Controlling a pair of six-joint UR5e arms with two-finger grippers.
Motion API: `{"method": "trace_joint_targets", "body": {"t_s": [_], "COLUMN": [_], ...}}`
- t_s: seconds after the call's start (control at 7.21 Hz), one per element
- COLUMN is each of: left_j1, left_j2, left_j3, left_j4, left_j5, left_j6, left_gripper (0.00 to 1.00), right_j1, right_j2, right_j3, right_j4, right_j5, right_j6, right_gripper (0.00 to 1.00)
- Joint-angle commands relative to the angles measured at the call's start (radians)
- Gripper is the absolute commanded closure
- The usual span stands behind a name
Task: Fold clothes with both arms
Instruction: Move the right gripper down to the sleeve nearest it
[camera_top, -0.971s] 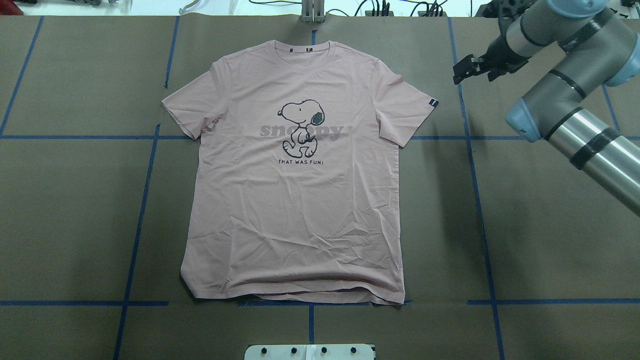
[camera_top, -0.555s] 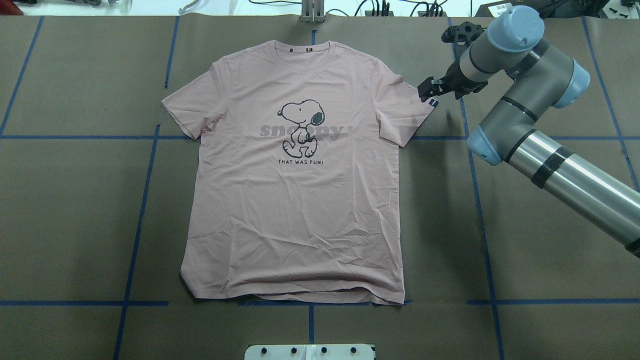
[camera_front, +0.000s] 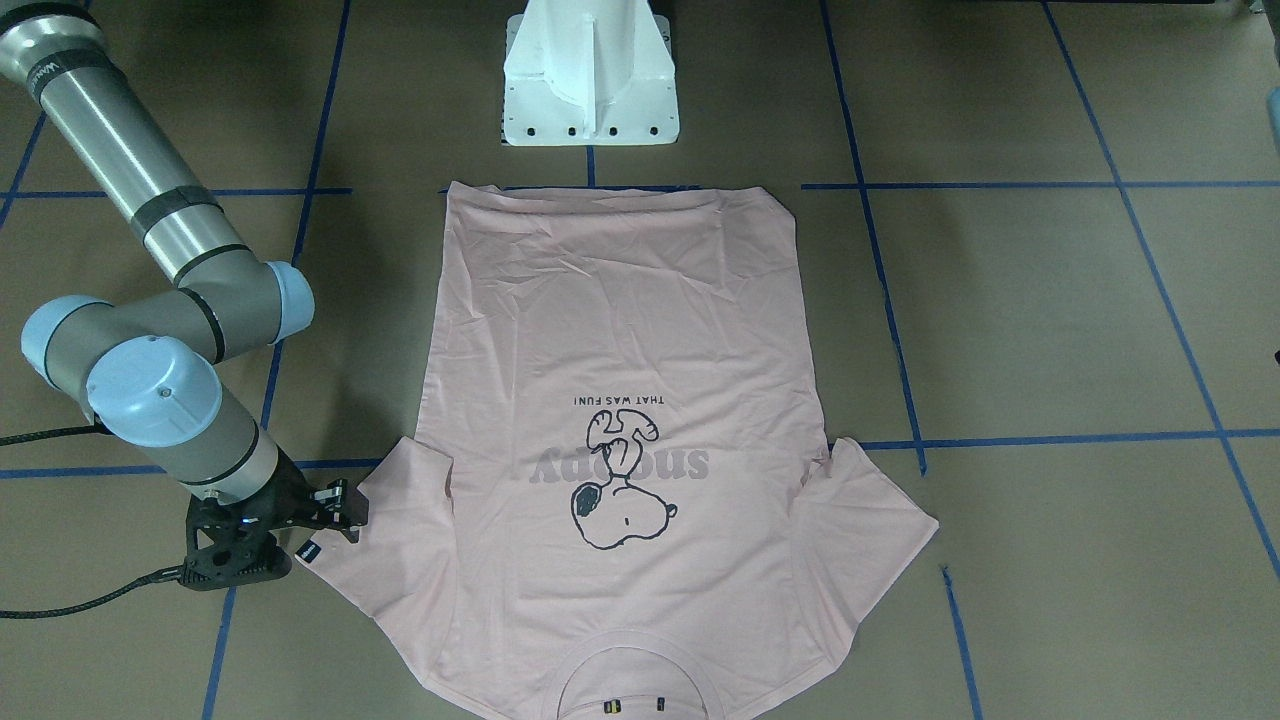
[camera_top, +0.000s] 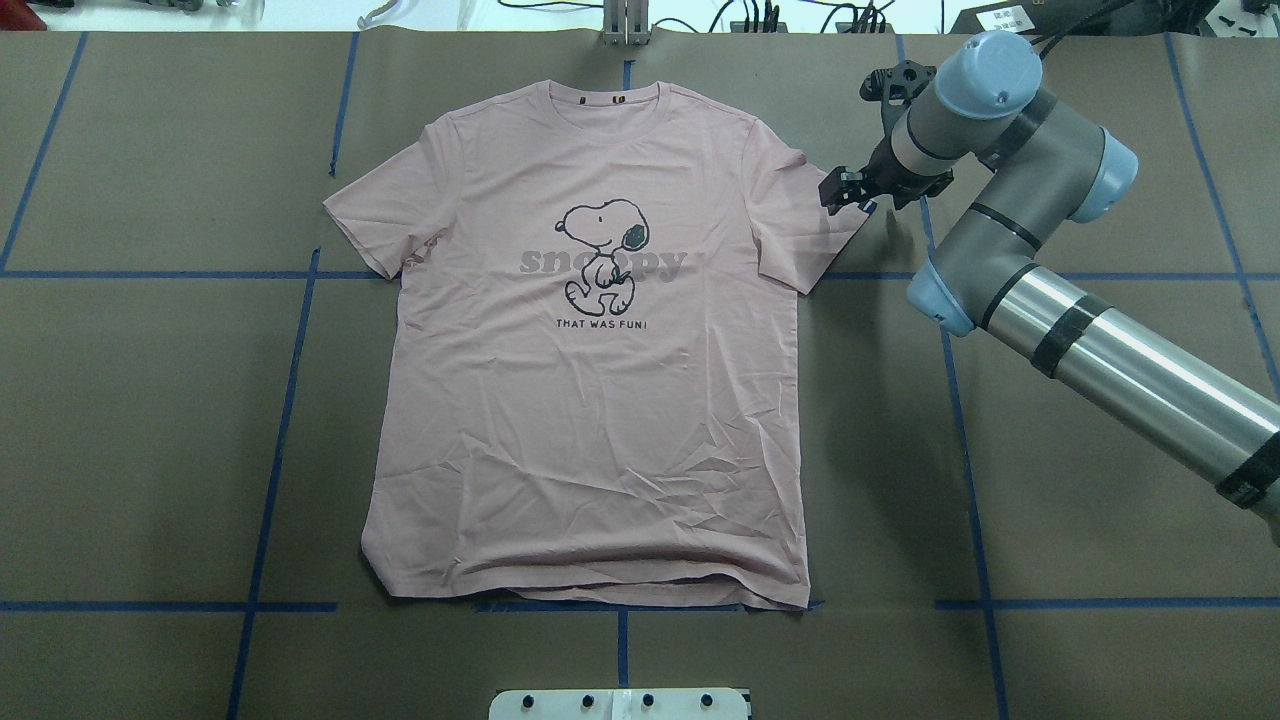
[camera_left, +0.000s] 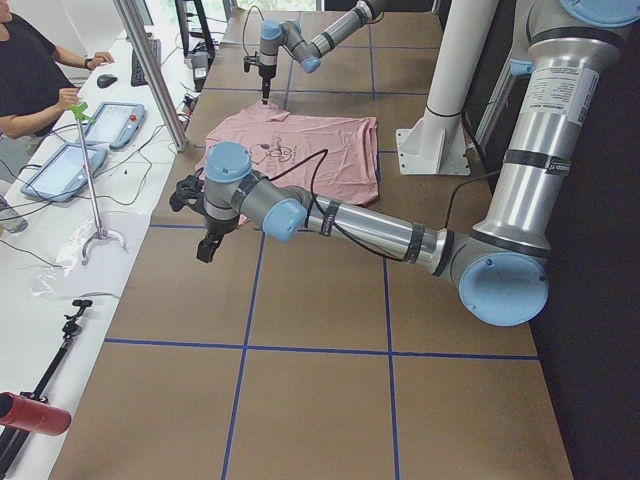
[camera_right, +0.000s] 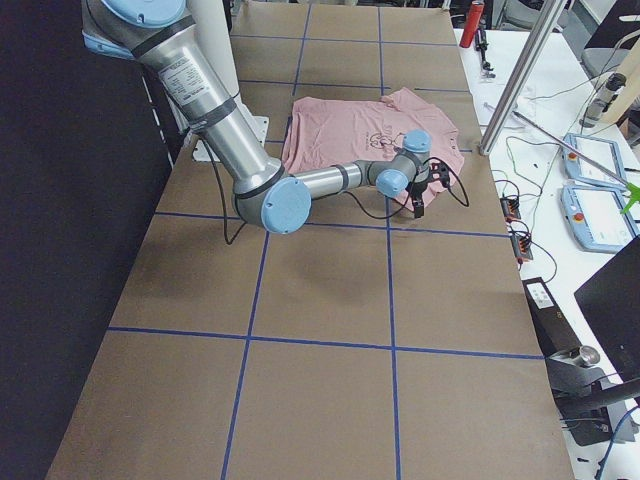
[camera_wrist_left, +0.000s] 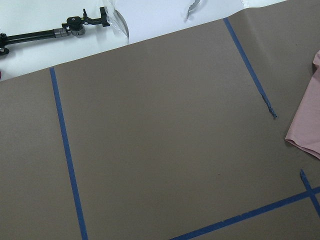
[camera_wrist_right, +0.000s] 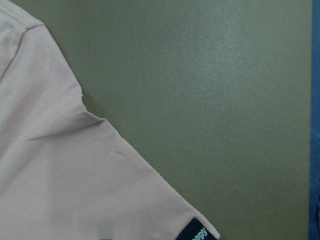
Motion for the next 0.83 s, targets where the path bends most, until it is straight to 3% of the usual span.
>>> {"method": "trace_joint_targets", "body": {"t_s": [0.0,0.14,0.28,0.55,0.69], "left_j1": [-0.001,0.0,0.0,-0.001,-0.001], "left_j2": [-0.001,-0.001,-0.001,-0.001,-0.001], "left_j3": [0.0,0.0,0.0,0.0,0.0], "left_j4": [0.0,0.0,0.0,0.002,0.002], "left_j5": [0.0,0.0,0.0,0.0,0.0], "left_j6": [0.0,0.001,0.0,0.0,0.0], "left_gripper": [0.0,0.0,0.0,0.0,0.0], "right_j1": [0.002,0.002,0.004,0.004,0.004], "right_j2": [0.0,-0.001,-0.001,0.0,0.002], "right_j3": [-0.011,-0.011,-0.011,-0.011,-0.011], "right_j4": [0.0,0.0,0.0,-0.002,-0.002], "right_j5": [-0.001,-0.001,0.0,0.002,0.002], "right_j6": [-0.004,-0.004,-0.004,-0.004,-0.005], "right_gripper": [0.06,0.11,0.41,0.89,1.0]}}
